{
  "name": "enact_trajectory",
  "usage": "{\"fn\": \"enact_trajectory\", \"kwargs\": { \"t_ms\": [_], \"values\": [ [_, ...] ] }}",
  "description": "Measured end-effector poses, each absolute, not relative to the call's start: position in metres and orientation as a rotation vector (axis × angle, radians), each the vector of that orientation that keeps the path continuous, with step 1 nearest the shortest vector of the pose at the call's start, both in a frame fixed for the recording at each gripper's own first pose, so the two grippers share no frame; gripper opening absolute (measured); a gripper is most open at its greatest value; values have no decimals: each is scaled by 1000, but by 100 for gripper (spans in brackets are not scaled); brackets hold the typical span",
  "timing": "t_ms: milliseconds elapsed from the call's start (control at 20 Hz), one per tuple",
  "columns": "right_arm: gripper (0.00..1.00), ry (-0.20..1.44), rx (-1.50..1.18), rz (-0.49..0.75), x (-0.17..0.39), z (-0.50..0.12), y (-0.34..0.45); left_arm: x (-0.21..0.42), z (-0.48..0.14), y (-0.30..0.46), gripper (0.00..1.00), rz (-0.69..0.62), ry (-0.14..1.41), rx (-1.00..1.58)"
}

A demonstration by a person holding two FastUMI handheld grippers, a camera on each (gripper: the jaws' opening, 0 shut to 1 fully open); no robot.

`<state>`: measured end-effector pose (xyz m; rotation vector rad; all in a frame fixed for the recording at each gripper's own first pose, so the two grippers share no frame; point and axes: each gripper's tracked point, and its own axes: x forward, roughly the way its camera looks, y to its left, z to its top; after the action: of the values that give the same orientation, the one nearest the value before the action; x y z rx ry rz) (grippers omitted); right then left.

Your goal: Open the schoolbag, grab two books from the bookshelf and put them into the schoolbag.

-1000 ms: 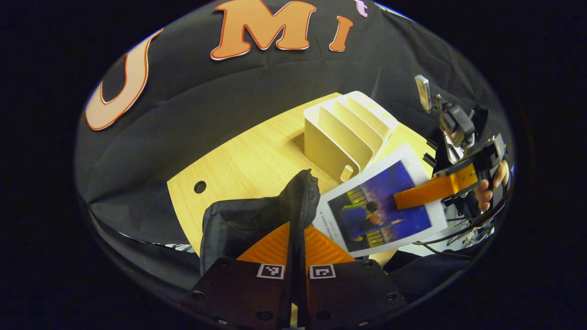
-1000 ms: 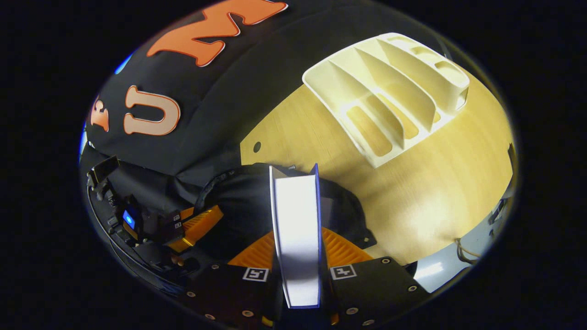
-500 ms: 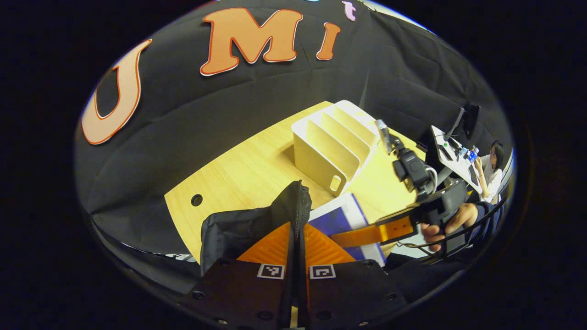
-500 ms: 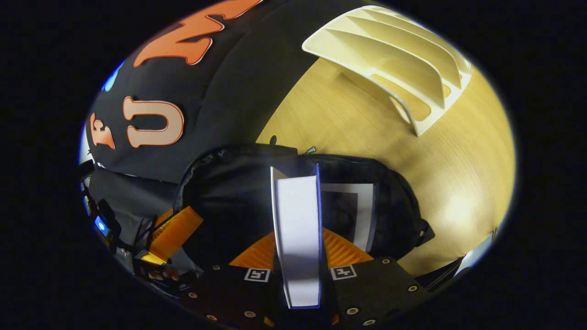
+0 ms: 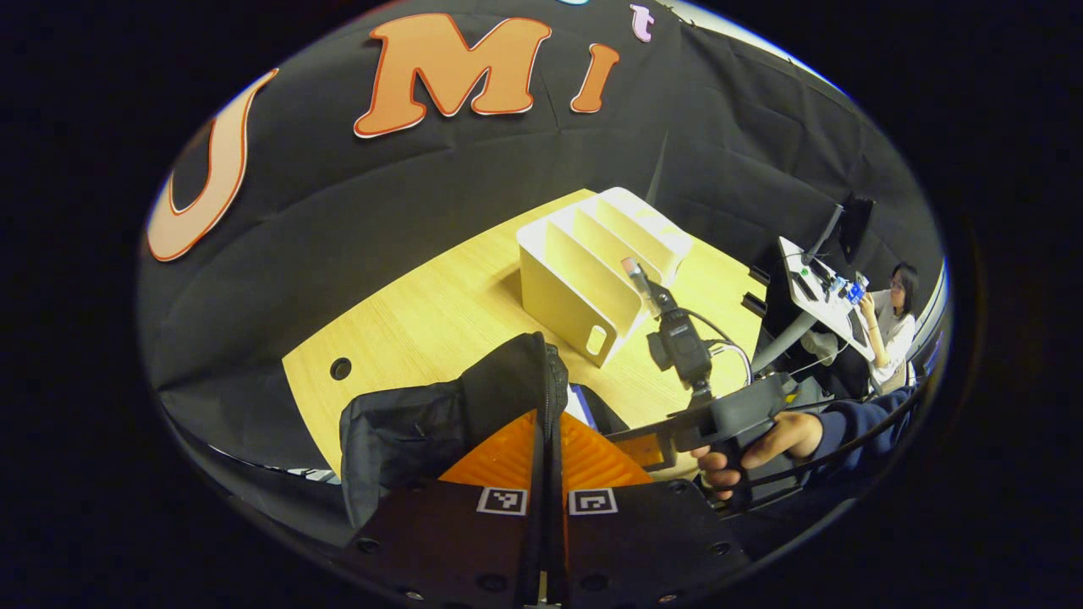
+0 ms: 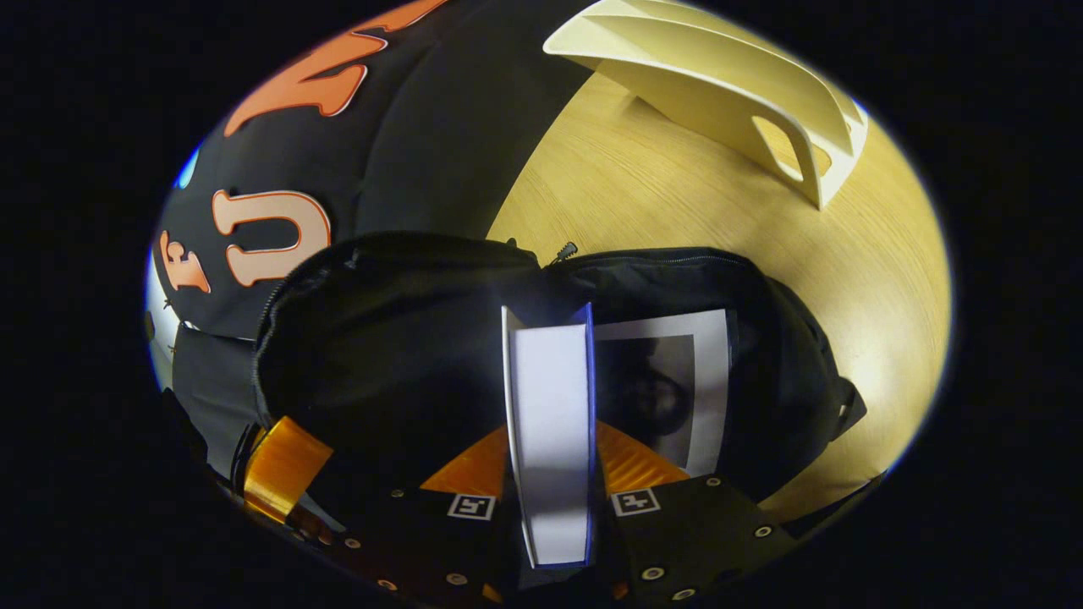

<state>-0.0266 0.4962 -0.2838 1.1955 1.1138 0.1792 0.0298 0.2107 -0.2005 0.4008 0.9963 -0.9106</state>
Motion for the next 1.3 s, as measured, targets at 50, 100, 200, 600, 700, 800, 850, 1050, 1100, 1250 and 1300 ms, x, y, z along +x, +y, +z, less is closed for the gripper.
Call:
{"fn": "enact_trajectory", "kwargs": {
  "t_ms": [50, 100, 200, 600, 700, 800, 850, 1050, 1100, 1250, 1300],
  "values": [
    [36, 1124, 1196, 174, -25, -290, 499, 28, -202, 210, 4, -916, 1000, 403],
    [39, 1127, 1188, 165, -22, -295, 500, 26, -203, 210, 4, -917, 1005, 402],
    [44, 1140, 1173, 165, -18, -308, 506, 21, -205, 205, 4, -929, 1014, 404],
    [71, 1293, 1011, 115, -49, -325, 477, 31, -208, 219, 4, -880, 1018, 365],
    [76, 1276, 1001, 131, -52, -318, 458, 33, -210, 219, 4, -862, 1014, 344],
    [86, 1263, 984, 130, -54, -310, 433, 33, -213, 217, 4, -832, 1016, 329],
    [89, 1251, 978, 132, -53, -308, 420, 30, -214, 216, 4, -822, 1018, 323],
    [94, 1211, 977, 147, -52, -291, 367, 22, -225, 205, 4, -736, 1022, 315],
    [94, 1201, 970, 160, -52, -286, 352, 21, -231, 201, 4, -704, 1028, 317],
    [94, 1174, 909, 186, -55, -277, 304, 3, -246, 184, 9, -612, 1060, 306],
    [94, 1162, 880, 198, -55, -274, 286, -2, -249, 176, 13, -586, 1067, 303]
  ]
}}
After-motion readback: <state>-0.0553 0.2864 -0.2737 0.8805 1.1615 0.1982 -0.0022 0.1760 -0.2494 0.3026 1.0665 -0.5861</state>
